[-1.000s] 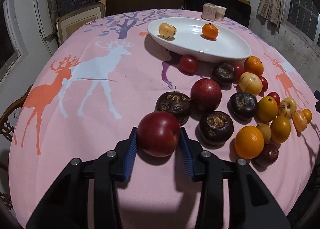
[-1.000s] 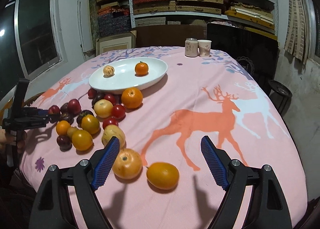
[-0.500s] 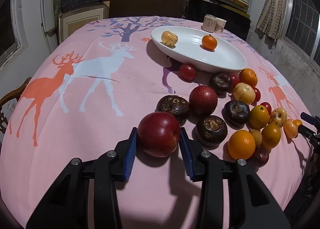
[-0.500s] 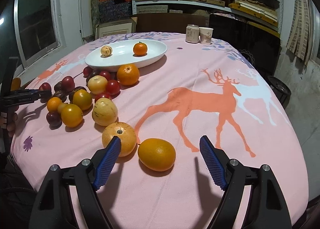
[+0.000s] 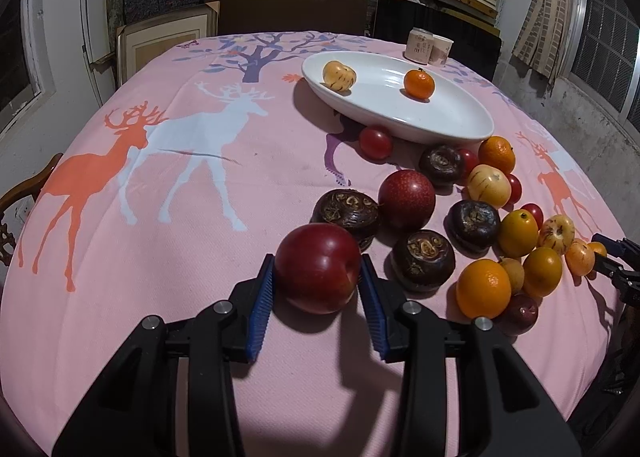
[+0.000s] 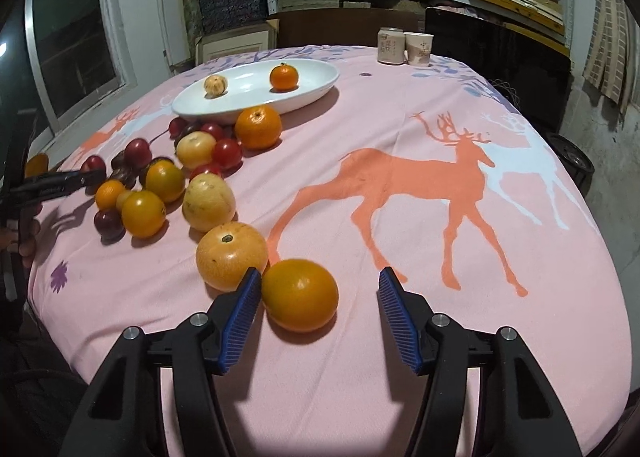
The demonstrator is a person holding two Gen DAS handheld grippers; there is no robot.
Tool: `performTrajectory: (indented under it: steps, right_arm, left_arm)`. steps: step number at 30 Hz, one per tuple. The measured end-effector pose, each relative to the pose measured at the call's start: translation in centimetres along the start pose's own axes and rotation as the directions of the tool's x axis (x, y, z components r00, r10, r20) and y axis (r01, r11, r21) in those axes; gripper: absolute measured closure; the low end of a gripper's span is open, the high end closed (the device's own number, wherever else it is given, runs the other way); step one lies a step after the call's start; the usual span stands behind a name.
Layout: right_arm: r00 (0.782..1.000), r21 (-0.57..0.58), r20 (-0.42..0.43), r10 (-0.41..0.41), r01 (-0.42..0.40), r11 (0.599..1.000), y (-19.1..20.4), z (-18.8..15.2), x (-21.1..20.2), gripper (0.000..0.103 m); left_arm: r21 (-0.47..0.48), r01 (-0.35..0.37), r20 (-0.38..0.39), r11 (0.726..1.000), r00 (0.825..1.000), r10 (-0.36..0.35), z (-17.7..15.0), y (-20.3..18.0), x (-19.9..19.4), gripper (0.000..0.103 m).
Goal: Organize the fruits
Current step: 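Grasp the red apple with the left tool while the right tool grasps an orange, then carry the apple and orange onto the white plate and release both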
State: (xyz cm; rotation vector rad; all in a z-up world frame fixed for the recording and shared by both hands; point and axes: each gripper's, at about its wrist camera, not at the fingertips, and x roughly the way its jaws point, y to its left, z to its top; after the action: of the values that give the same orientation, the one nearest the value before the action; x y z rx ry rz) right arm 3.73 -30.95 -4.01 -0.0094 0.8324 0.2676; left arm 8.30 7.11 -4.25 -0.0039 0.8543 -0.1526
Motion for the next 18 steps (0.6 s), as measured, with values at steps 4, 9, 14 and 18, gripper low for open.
performTrajectory:
  steps: [4, 9, 14, 18]
  right_arm:
    - [0.997, 0.015, -0.02, 0.081, -0.081, 0.997, 0.2, -0.1, 0.2, 0.066]
    - [0.997, 0.03, -0.006, 0.081, -0.081, 0.996, 0.3, -0.2, -0.3, 0.067]
    - [0.991, 0.031, 0.099, 0.088, -0.091, 0.995, 0.3, 0.6, -2.5, 0.067]
    - [0.986, 0.037, 0.13, 0.107, -0.113, 0.993, 0.3, 1.2, -3.2, 0.067]
  left_arm:
    - [0.0, 0.0, -0.002, 1.0, 1.0, 0.0, -0.1, 0.1, 0.0, 0.063]
    - [-0.003, 0.001, 0.005, 1.0, 1.0, -0.001, -0.1, 0.2, 0.1, 0.063]
    - [-0.009, 0.009, 0.031, 1.0, 0.999, -0.009, -0.3, 0.3, -0.3, 0.063]
    - [-0.01, 0.016, 0.057, 1.0, 0.998, -0.016, -0.4, 0.3, -0.8, 0.063]
